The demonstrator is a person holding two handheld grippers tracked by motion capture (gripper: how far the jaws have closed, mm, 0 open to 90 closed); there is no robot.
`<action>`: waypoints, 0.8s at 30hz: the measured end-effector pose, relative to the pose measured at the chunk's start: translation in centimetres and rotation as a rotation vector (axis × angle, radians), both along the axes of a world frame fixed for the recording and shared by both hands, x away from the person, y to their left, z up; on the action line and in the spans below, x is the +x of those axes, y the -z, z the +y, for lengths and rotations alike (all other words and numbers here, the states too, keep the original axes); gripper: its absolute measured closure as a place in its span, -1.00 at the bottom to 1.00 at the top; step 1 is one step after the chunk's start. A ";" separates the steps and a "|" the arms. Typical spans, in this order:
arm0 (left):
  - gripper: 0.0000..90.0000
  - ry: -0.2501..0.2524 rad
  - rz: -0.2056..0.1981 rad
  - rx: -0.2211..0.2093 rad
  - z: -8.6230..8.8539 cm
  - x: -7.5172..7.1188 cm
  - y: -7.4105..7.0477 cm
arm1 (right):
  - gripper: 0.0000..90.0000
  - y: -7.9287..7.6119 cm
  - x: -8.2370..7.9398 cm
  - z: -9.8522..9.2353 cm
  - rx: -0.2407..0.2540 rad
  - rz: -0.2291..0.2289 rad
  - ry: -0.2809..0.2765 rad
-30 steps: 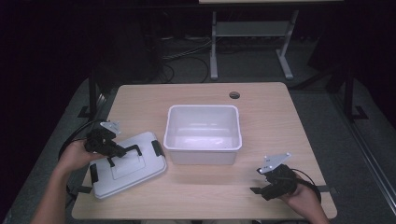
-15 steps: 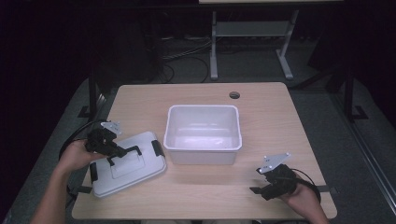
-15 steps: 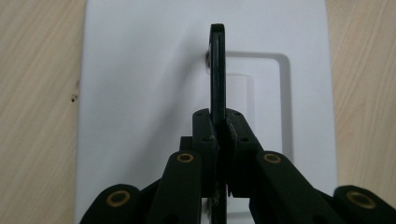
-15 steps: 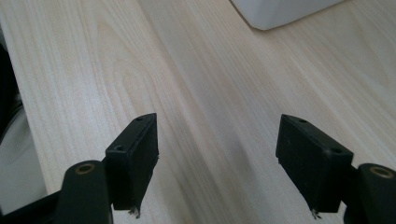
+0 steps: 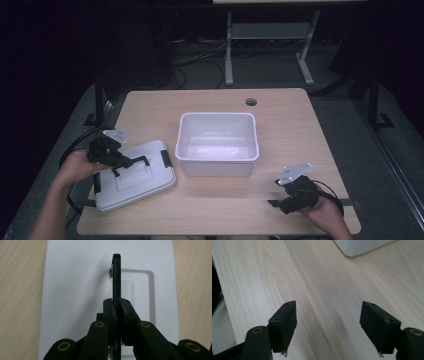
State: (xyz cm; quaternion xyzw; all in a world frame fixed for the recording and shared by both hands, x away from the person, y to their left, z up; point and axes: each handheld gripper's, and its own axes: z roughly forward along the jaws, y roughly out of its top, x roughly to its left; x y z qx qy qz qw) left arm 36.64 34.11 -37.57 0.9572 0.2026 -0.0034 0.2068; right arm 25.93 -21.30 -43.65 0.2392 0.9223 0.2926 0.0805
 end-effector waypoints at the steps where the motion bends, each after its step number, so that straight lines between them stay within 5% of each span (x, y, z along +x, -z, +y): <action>1: 0.87 0.003 -0.003 -0.001 0.0 0.0 -0.1 | -0.35 0.0 0.0 0.0 0.001 0.001 0.002; 24: 0.87 0.016 -0.044 -0.035 2.0 -1.2 -4.1 | -0.44 0.4 0.2 0.2 0.013 0.021 0.010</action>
